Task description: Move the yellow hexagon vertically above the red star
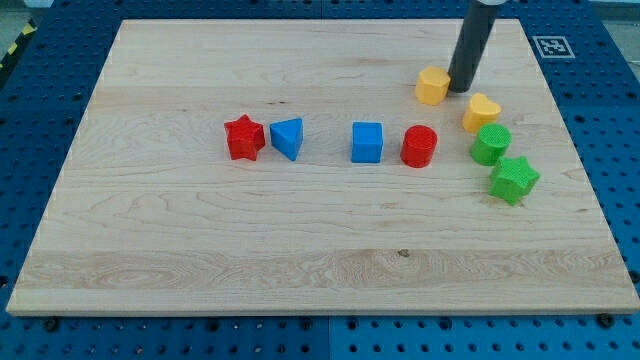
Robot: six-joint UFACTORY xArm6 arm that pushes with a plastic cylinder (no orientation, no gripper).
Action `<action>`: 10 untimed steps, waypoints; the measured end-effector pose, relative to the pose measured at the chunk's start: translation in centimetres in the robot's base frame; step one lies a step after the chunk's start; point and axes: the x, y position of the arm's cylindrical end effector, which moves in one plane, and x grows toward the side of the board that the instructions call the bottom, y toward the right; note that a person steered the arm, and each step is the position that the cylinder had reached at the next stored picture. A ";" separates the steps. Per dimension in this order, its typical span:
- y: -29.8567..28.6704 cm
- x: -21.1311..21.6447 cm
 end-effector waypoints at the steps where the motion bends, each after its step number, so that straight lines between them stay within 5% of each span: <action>1: -2.5 0.0; 5: -11.4 0.0; 10: -15.7 2.8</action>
